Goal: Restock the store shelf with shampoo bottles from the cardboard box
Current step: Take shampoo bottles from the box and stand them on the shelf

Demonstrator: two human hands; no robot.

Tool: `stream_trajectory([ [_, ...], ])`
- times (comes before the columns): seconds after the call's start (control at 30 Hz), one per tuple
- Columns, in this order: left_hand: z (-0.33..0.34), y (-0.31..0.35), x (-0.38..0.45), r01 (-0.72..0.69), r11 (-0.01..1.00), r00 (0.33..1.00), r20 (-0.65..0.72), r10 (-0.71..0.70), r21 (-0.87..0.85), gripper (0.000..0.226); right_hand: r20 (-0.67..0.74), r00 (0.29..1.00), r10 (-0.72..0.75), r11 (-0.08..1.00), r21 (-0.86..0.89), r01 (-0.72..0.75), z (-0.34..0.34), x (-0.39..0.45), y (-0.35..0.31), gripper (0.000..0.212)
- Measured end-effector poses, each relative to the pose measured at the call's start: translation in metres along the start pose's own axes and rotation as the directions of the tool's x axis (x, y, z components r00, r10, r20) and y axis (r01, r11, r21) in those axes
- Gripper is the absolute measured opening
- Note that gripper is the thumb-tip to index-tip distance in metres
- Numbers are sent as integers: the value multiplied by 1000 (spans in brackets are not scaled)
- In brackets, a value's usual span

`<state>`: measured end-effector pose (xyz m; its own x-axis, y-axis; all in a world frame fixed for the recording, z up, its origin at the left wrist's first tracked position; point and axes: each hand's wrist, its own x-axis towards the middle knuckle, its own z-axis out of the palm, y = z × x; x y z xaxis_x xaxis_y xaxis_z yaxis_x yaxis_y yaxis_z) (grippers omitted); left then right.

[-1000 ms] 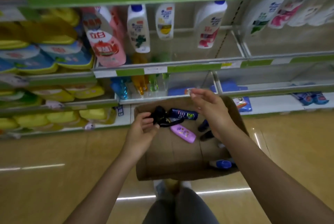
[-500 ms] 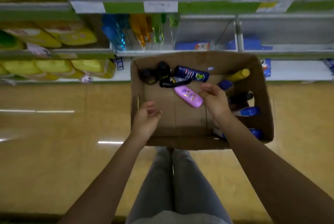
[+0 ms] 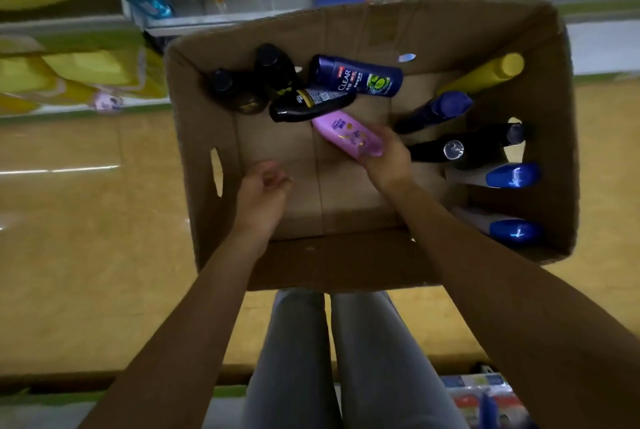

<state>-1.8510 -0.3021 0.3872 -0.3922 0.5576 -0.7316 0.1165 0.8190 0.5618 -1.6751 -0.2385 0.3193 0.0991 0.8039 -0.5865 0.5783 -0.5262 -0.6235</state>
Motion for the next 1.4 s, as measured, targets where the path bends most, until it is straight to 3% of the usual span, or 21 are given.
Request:
stream_trajectory([
  [0.23, 5, -14, 25, 61, 998, 998, 32, -61, 7, 33, 43, 999, -19, 977, -213, 27, 30, 37, 26, 66],
  [0.37, 7, -17, 32, 72, 997, 996, 57, -72, -5, 36, 42, 997, -59, 893, -444, 72, 35, 47, 32, 62],
  [0.53, 5, -11, 37, 79, 997, 994, 70, -79, 0, 36, 123, 992, 30, 810, -584, 48, 35, 38, 26, 71],
  [0.73, 0, 3, 35, 49, 997, 996, 77, -53, 54, 29, 259, 959, 112, 829, -556, 53, 22, 9, 24, 78],
  [0.9, -2, 12, 19, 51, 998, 992, 113, -55, 42, 26, 305, 939, 160, 874, -485, 9, 5, -22, 21, 63],
  [1.17, -18, 36, -17, -36, 999, 983, 177, 41, -33, 11, 165, 984, -74, 946, -300, 121, -28, -73, -36, 56],
  [1.3, -28, 77, -36, -127, 980, 970, 188, 155, -152, 37, 61, 973, -223, 953, -195, 231, -45, -99, -77, 46],
  [1.4, -38, 114, -49, -206, 943, 946, 191, 260, -262, 28, 3, 952, -307, 943, -134, 304, -59, -117, -110, 50],
])
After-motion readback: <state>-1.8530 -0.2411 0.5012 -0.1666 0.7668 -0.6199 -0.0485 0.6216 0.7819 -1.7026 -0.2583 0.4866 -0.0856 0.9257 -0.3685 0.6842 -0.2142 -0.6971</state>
